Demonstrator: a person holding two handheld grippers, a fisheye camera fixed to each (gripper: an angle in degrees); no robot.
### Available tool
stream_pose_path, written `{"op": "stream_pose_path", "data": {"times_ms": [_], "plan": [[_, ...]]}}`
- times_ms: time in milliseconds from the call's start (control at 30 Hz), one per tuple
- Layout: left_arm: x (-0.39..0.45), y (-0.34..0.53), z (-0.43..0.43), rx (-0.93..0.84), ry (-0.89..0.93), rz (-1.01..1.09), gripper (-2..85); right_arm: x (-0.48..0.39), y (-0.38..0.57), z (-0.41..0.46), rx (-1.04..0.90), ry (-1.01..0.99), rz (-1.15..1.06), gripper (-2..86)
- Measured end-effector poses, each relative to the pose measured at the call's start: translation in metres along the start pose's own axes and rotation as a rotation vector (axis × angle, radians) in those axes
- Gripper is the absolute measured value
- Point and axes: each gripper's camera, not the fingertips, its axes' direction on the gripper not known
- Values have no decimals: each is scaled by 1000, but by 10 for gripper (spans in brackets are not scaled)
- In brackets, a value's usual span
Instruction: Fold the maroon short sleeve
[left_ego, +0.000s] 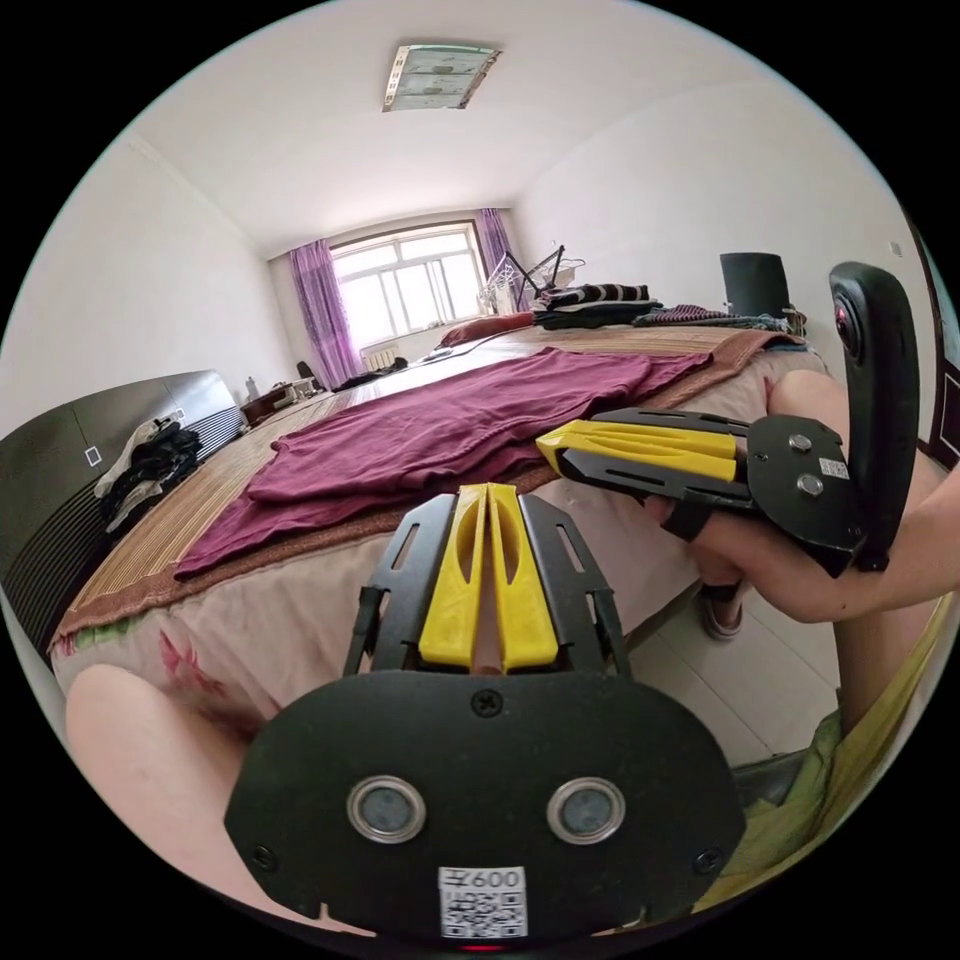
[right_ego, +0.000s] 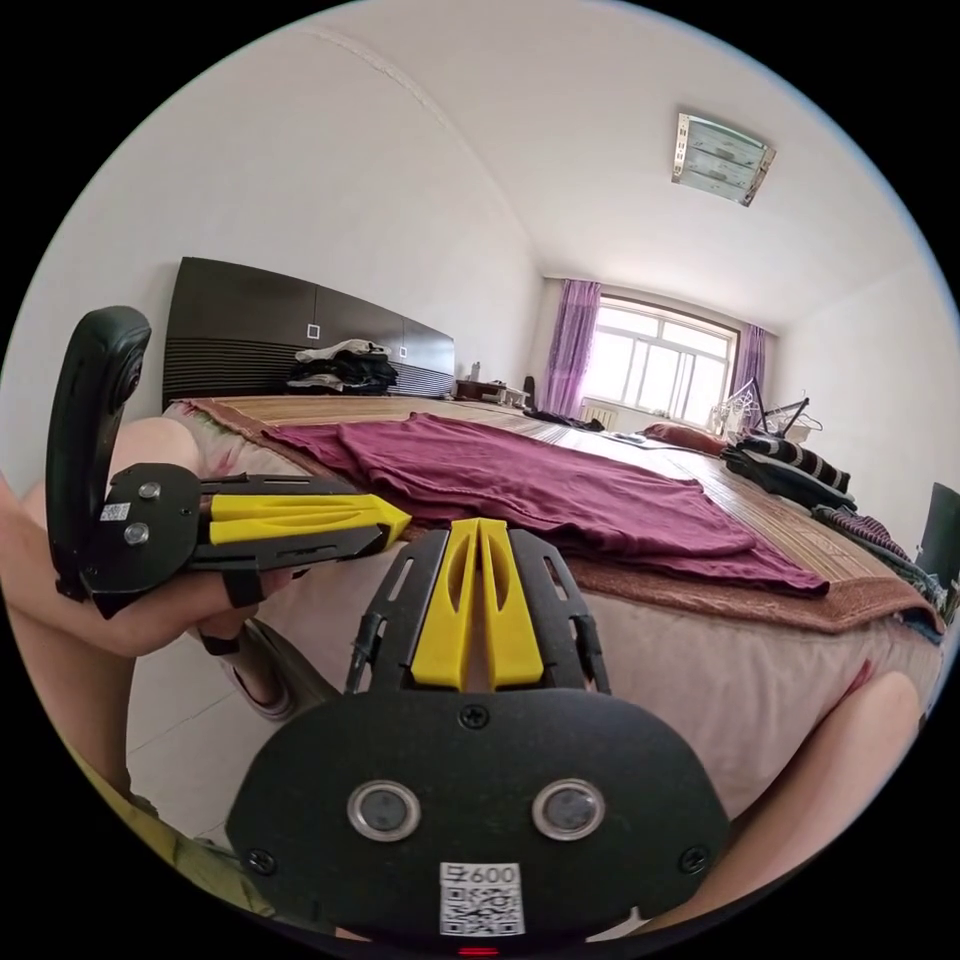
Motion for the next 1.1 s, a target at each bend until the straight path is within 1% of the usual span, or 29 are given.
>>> {"op": "stream_pose_path", "data": {"times_ms": [133,167,200,233,267,300,333,367,400,433,467,500,533,567,600,667,767,800,900,1000,1100], "plan": [[-39,-1,-5,-11,17,-24,7,0,12,9,9,-6,-6,-9],[-59,-6,-9,-35,56,-57,9,0,16,11,12,-6,2,-8],[-84,-16,-20,-70,96,-38,11,0,18,13,12,-8,7,-8],[-119,-28,-41,-96,78,-86,13,0,21,15,10,-15,8,-8],[-142,-31,-56,-72,44,-155,14,-1,24,18,11,-23,-4,-8],[-192,-29,-91,58,-13,-300,18,-1,26,19,13,-26,-8,-8],[-218,-25,-107,134,-28,-363,19,-1,31,21,23,-32,-3,-8],[-276,-18,-128,210,-41,-480,25,-3,36,23,36,-32,-1,-8],[-340,-17,-133,136,-24,-592,32,-4,39,24,43,-32,-5,-8],[-402,-14,-126,6,37,-676,40,-7,44,27,54,-30,-18,-8],[-432,-13,-120,-59,97,-706,47,-10,48,29,60,-31,-21,-8],[-485,-6,-106,-181,225,-777,59,-11,49,30,60,-32,-18,-8],[-509,-1,-99,-233,289,-825,64,-13,52,33,58,-33,-10,-8],[-551,7,-85,-304,429,-908,73,-16,54,36,55,-33,-6,-8],[-583,10,-73,-358,504,-940,80,-17,55,37,54,-33,-3,-8],[-620,11,-57,-445,531,-949,89,-25,61,42,51,-27,8,-8],[-668,23,-17,-666,617,-1000,107,-36,67,49,44,-19,20,-8],[-688,30,-8,-707,641,-1034,112,-38,68,50,42,-20,21,-8],[-737,43,-1,-664,752,-1132,120,-51,74,57,38,-21,10,-8],[-772,57,9,-700,820,-1152,115,-64,81,63,40,-26,6,-8],[-801,65,13,-690,878,-1159,103,-80,87,69,40,-25,6,-8]]}}
